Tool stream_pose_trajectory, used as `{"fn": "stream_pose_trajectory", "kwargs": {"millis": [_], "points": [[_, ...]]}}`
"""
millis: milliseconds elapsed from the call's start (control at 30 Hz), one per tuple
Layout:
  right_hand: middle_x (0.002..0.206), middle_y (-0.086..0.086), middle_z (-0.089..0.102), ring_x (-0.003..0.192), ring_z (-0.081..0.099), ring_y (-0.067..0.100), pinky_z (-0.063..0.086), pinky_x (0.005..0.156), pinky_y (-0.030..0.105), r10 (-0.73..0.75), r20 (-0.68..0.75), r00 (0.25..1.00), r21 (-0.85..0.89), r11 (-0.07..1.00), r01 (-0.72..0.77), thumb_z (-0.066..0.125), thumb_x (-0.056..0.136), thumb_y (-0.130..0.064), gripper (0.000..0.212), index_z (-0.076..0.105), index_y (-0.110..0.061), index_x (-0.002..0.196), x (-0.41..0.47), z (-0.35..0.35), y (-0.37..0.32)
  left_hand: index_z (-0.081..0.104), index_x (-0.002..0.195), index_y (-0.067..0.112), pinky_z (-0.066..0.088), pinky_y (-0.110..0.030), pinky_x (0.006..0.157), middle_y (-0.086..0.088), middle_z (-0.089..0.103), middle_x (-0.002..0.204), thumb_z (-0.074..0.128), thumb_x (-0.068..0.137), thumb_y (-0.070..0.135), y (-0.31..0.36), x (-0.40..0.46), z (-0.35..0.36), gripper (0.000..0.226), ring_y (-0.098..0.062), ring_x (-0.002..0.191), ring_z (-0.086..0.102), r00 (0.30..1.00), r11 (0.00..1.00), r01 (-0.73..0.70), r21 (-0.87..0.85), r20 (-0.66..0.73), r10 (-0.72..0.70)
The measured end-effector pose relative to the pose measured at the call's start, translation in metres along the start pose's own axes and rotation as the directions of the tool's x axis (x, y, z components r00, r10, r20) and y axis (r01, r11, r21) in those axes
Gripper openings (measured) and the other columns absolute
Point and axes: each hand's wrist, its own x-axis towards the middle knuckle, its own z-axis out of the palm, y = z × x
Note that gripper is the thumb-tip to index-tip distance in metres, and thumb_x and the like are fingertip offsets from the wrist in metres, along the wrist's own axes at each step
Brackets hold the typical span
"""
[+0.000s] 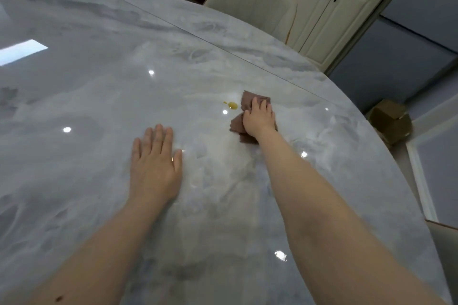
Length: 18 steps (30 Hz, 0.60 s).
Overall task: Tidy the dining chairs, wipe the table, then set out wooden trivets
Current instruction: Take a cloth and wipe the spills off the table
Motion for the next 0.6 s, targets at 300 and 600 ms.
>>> {"fn": "stream_pose_trajectory", "kwargs": {"millis": [300,600], "points": [[0.154,0.012,0.029,0.144,0.022,0.024,0.011,0.114,0.028,-0.594,-0.014,0.805,0.108,0.799,0.592,0.041,0.095,-0.011,0.049,0.04,-0.013,0.143,-0.032,0.01,-0.032,0.027,0.148,0.01,0.009,-0.045,0.117,-0.012,0.024,0.155,0.004,0.088,0.045,0.001,0.002,-0.001,0.073,-0.03,0.144,0.02,1.0,1.0,0.002,0.014,0.018,-0.002],[0.152,0.013,0.032,0.144,0.026,0.024,0.016,0.117,0.033,-0.47,-0.07,0.88,0.098,0.875,0.475,0.028,0.087,-0.033,0.06,0.044,-0.015,0.142,-0.023,0.0,0.04,0.024,0.149,0.011,0.006,-0.043,0.117,-0.01,0.023,0.156,0.003,0.088,0.042,0.004,0.001,-0.001,0.072,-0.028,0.145,0.018,1.0,1.0,0.007,0.007,0.013,-0.007]]}}
